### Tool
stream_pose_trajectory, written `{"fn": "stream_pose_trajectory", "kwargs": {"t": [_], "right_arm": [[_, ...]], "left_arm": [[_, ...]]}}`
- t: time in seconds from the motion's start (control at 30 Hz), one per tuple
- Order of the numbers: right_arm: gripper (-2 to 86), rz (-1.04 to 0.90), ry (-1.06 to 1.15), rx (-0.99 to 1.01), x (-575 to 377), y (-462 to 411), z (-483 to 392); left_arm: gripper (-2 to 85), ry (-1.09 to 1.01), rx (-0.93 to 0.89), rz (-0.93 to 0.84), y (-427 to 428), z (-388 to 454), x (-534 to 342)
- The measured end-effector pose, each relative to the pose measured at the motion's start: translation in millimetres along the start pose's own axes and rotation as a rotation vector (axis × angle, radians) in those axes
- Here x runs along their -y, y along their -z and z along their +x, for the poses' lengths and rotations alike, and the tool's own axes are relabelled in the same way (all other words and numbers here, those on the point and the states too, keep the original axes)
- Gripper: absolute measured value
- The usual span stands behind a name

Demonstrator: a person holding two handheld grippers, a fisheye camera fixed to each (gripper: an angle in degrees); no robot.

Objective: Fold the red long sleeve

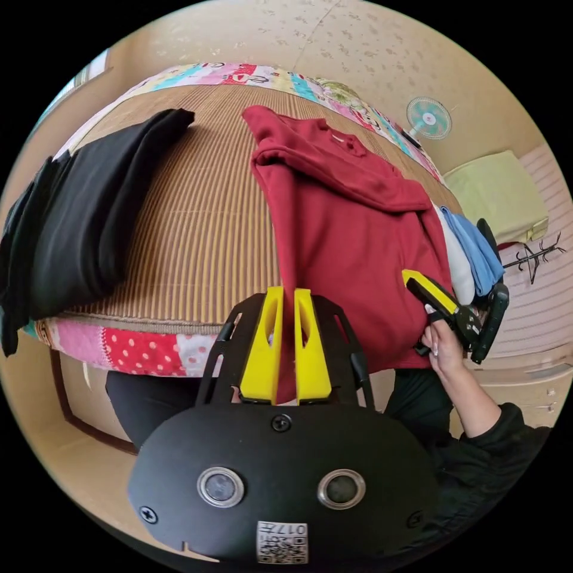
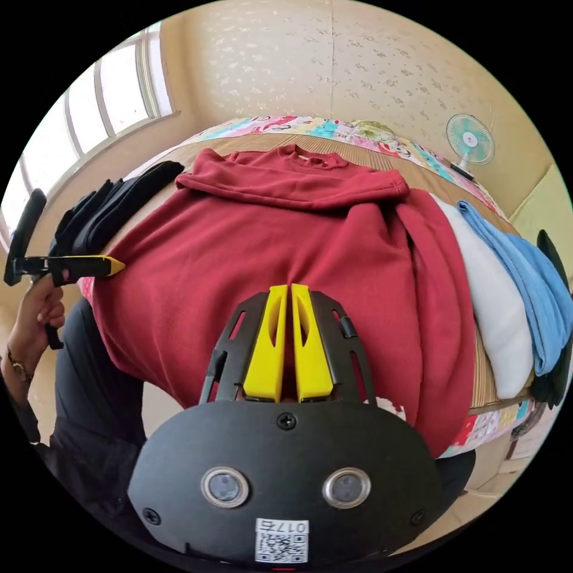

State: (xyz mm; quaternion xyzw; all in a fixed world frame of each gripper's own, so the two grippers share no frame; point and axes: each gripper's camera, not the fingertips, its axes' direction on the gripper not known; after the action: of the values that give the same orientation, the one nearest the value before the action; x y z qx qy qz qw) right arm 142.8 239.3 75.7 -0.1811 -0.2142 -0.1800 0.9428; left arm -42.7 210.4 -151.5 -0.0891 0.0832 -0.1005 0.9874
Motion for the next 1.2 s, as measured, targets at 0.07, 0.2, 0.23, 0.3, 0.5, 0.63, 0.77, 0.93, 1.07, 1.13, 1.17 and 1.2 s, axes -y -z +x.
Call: {"fn": "stream_pose_trajectory", "kwargs": {"t": [0.07,0.2,0.23,0.3,0.5,0.63,0.77,0.93,1.07,1.13,1.17,1.2], "right_arm": [[1.6,-0.034,0.027,0.155,2,13,2],[2.4,0.1,-0.224,0.118,-31,78,61],[3.7,0.148,-0.319,0.035,-48,96,83],[6.4,0.15,-0.456,-0.113,-72,111,114],[6.4,-0.096,-0.537,-0.13,-100,94,172],[3.6,0.082,-0.607,-0.214,-68,178,160],[3.0,0.359,-0.48,-0.177,11,260,116],[2.4,0.373,0.202,0.44,159,252,-55],[4.6,0.406,0.318,0.607,145,228,-118],[5.9,0.316,0.272,0.517,121,179,-122],[6.2,0.266,0.252,0.471,115,163,-121],[6.9,0.17,0.209,0.356,100,130,-114]], "left_arm": [[3.3,0.043,0.068,0.045,8,-28,-28],[4.1,0.117,-0.02,0.086,18,-69,-57],[4.2,0.126,-0.053,0.09,19,-77,-62],[4.3,0.127,-0.087,0.101,18,-84,-65],[4.6,0.139,-0.119,0.085,9,-95,-56],[4.7,0.149,-0.131,0.051,11,-104,-47],[4.8,0.173,-0.144,0.058,15,-113,-46],[5.0,0.181,-0.146,0.053,22,-122,-43],[6.8,0.186,-0.167,0.032,36,-132,-44],[7.8,0.185,-0.177,0.048,45,-137,-53],[8.2,0.188,-0.189,0.056,52,-142,-59],[8.5,0.19,-0.196,0.059,55,-144,-62]]}}
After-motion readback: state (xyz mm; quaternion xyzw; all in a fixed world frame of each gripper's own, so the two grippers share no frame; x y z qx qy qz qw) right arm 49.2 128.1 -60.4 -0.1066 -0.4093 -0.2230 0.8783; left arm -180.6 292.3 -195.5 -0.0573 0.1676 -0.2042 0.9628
